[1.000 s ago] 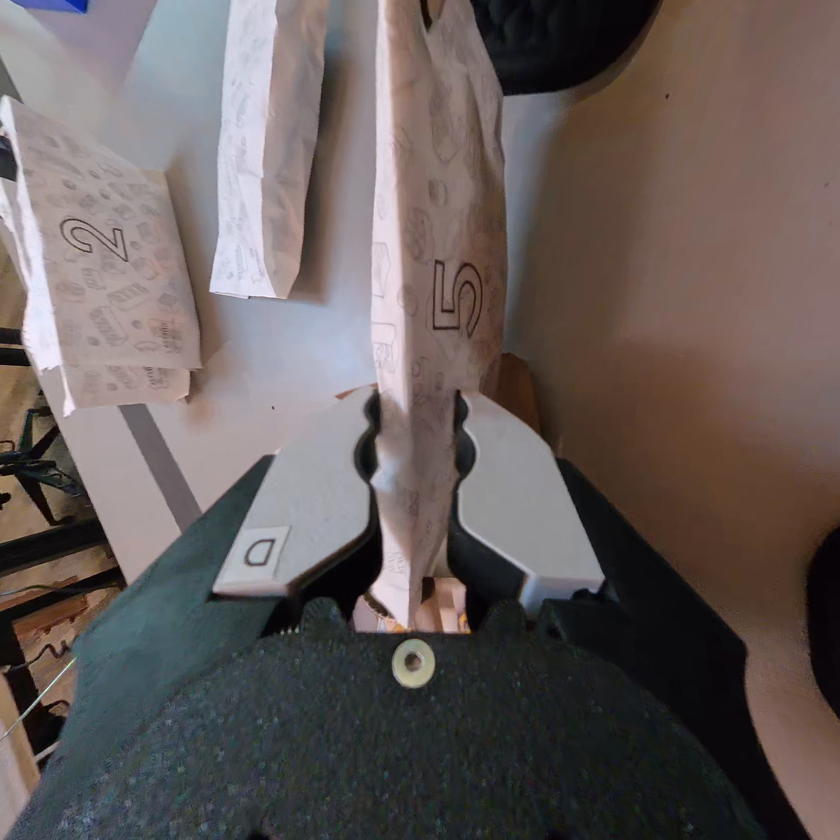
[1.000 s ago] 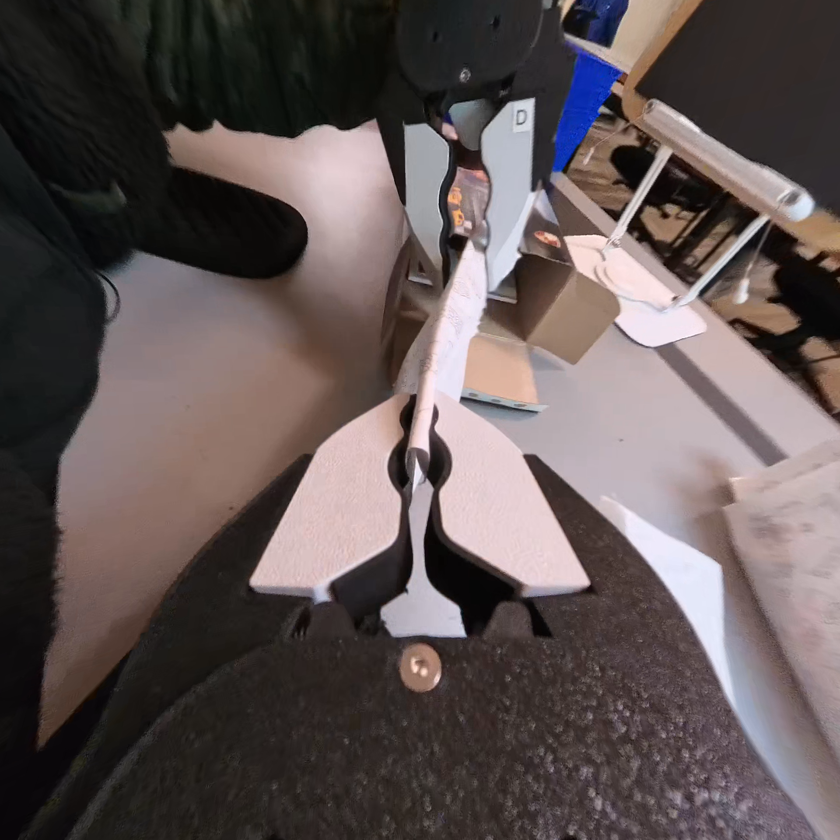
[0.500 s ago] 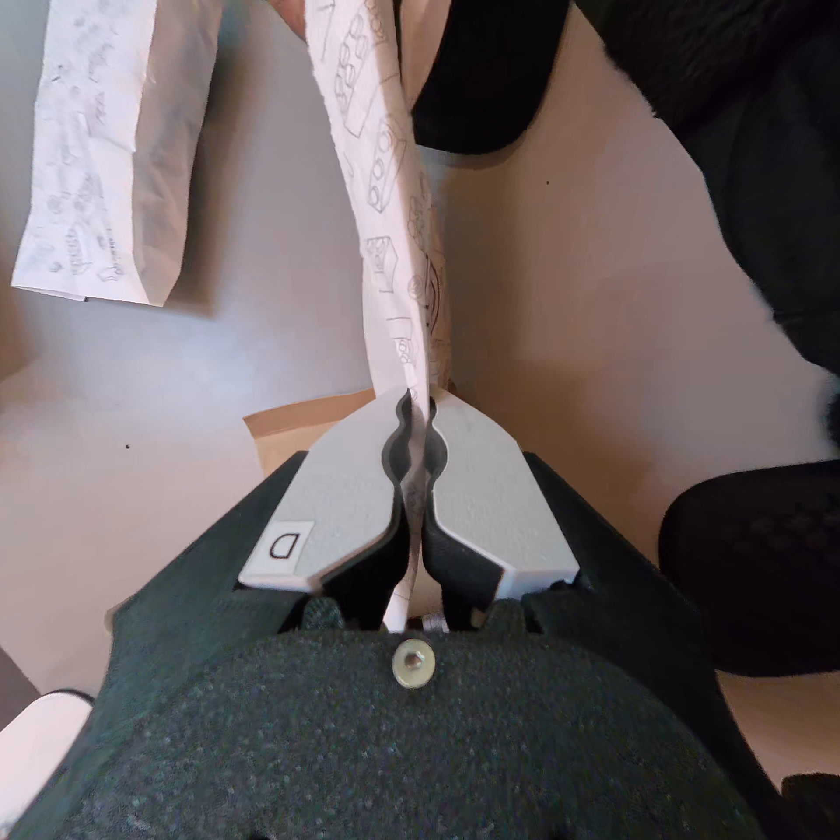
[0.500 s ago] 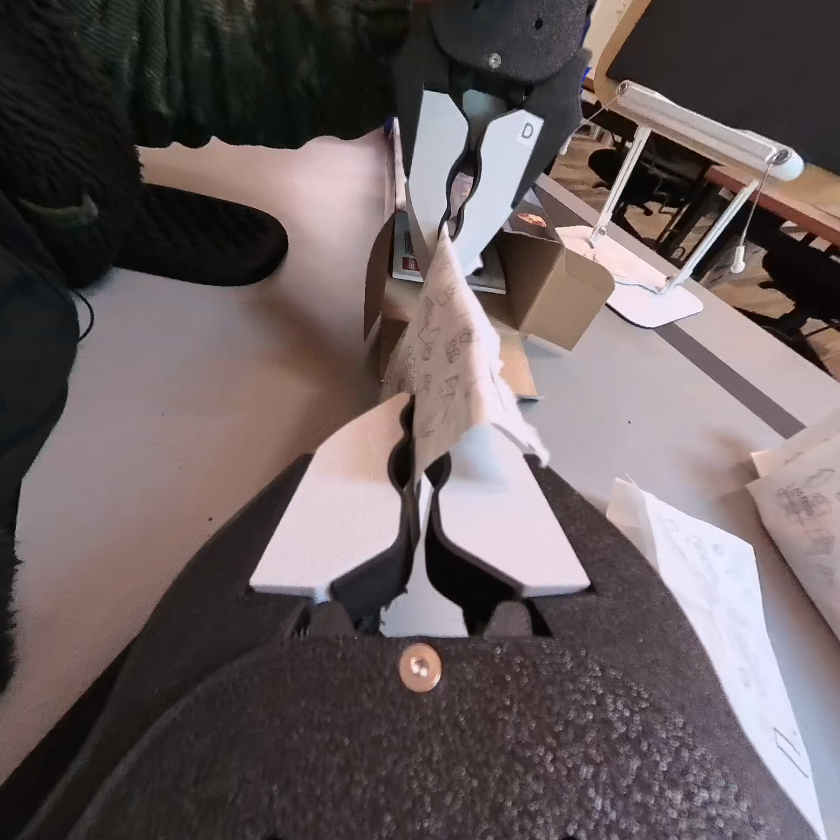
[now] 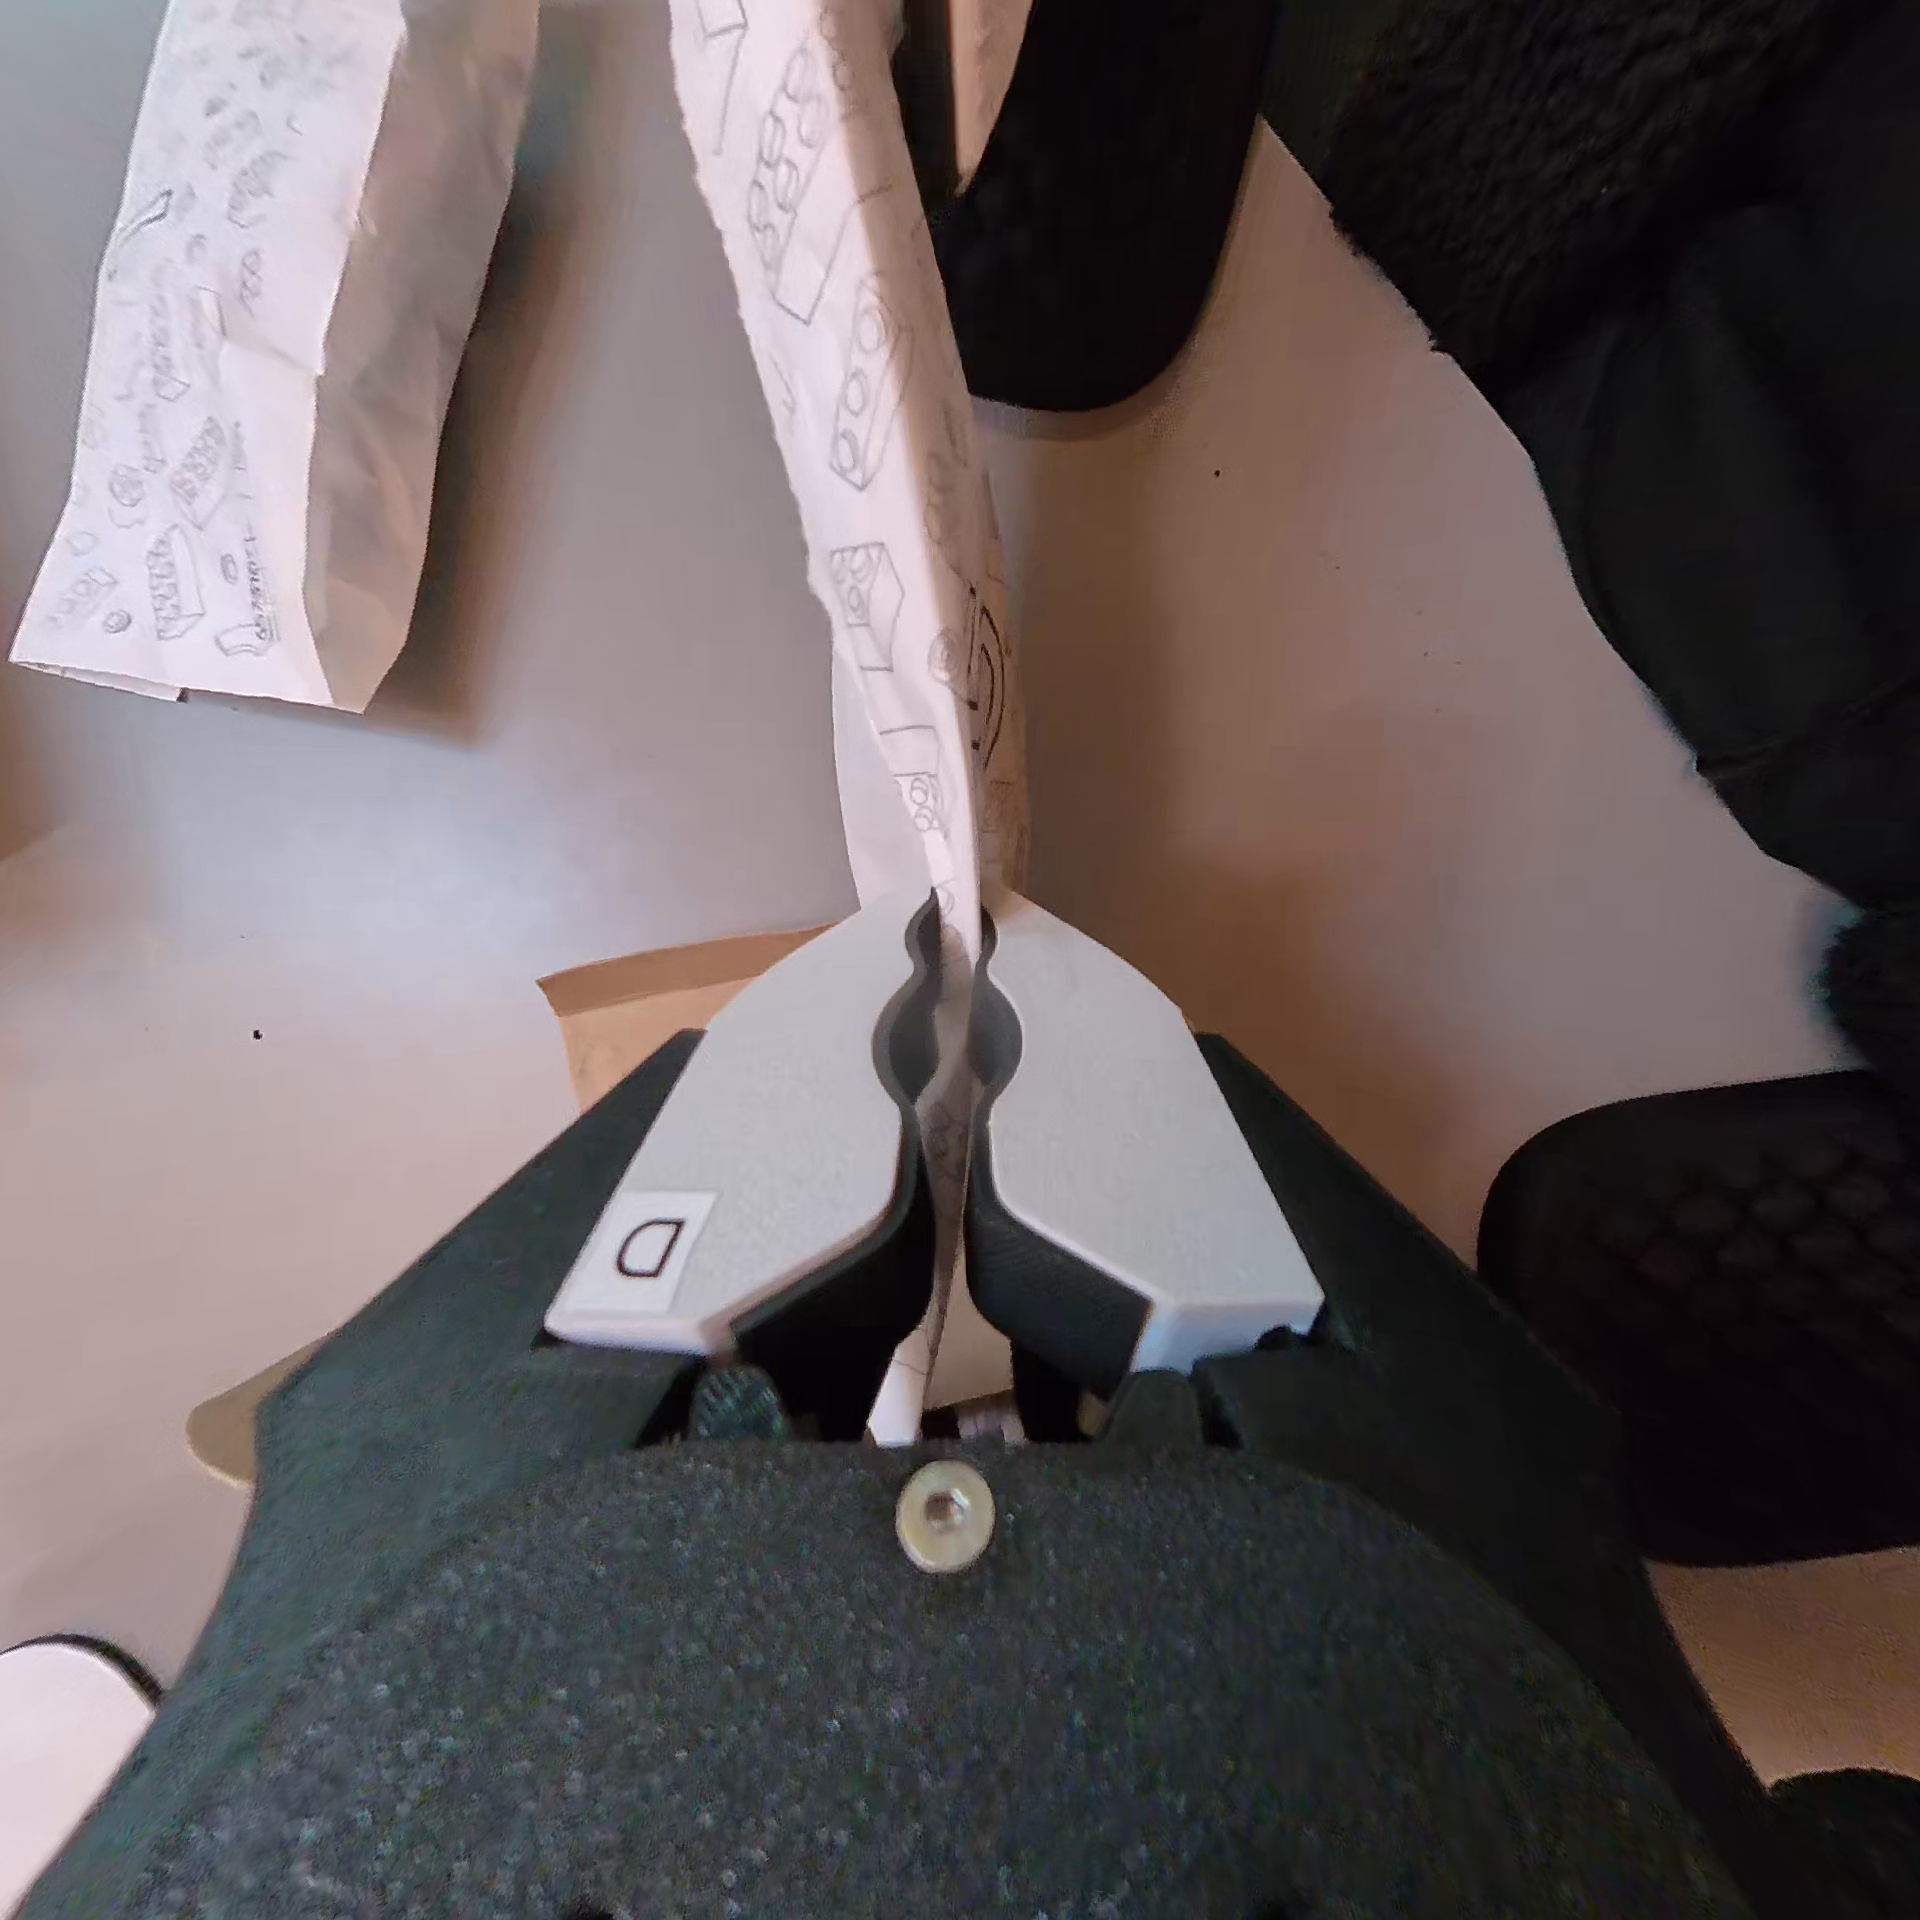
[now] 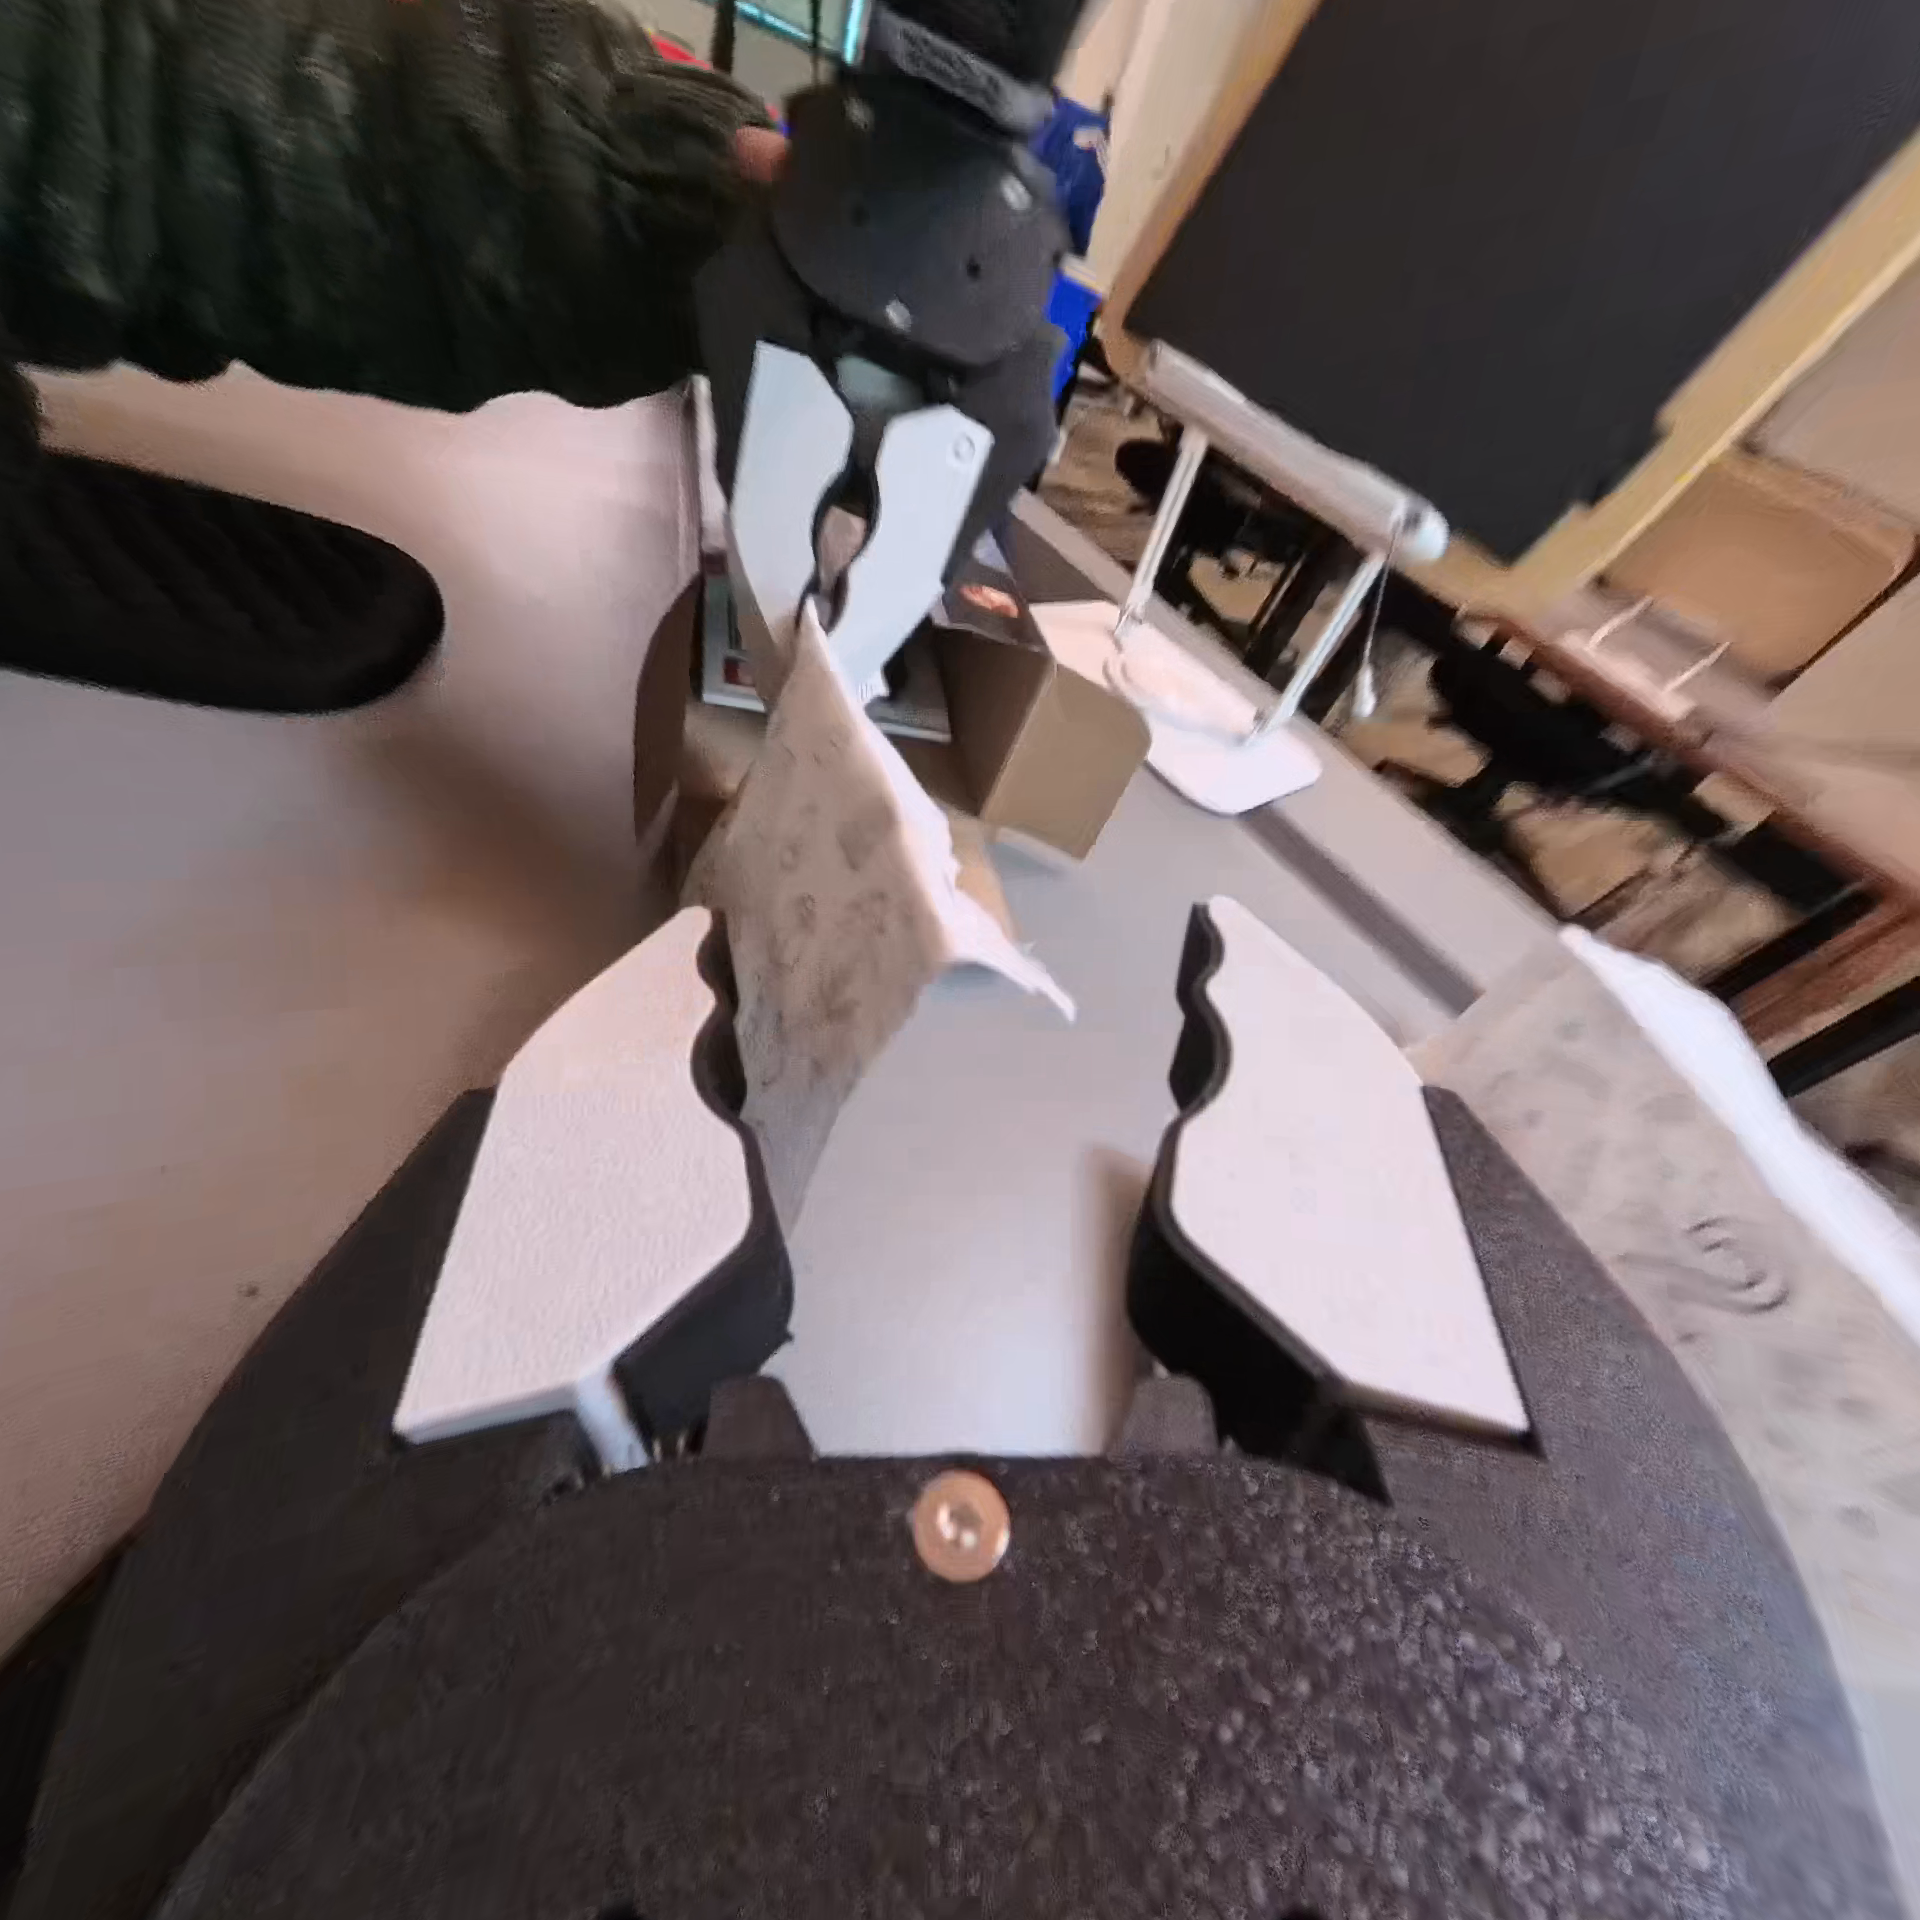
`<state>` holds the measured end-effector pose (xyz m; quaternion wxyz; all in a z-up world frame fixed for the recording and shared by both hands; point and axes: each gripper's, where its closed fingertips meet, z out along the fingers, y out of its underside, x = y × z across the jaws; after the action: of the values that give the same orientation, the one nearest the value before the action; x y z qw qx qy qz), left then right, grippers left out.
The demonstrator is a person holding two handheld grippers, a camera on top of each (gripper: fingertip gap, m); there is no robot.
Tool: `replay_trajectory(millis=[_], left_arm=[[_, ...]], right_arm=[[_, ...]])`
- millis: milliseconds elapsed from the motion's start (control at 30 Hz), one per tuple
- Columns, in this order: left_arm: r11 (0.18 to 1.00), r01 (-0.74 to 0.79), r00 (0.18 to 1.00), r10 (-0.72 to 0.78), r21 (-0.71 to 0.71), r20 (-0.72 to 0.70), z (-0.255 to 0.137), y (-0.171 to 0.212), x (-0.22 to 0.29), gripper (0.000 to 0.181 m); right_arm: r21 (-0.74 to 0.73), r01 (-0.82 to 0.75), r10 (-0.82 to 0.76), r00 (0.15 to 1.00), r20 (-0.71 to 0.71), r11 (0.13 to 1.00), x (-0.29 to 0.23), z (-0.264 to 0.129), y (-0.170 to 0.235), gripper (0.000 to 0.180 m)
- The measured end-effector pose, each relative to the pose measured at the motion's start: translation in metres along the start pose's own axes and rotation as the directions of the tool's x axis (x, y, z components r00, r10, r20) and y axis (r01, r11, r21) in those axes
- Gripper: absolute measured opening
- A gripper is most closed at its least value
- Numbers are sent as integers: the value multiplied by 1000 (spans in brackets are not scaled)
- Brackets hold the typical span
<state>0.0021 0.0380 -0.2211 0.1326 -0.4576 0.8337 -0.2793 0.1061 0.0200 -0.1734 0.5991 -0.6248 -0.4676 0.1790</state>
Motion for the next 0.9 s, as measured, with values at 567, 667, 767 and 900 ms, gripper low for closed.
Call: replay_trajectory(millis=[567,667,767,900], left_arm=[[986,-31,923,-36,166,383,-47,-7,-22,40],[962,18,830,-166,272,533,-96,11,-19,44],[924,117,706,-335,363,625,-142,57,-12,47],[831,210,539,-538,516,648,-183,117,10,44]], right_arm=[[-80,-408,415,879,235,909,-8,11,4,1],[-89,-604,599,742,299,792,2,8,2,1],[-99,-747,719,583,378,657,11,12,-1,1],[-183,-863,838,372,399,470,18,25,12,1]])
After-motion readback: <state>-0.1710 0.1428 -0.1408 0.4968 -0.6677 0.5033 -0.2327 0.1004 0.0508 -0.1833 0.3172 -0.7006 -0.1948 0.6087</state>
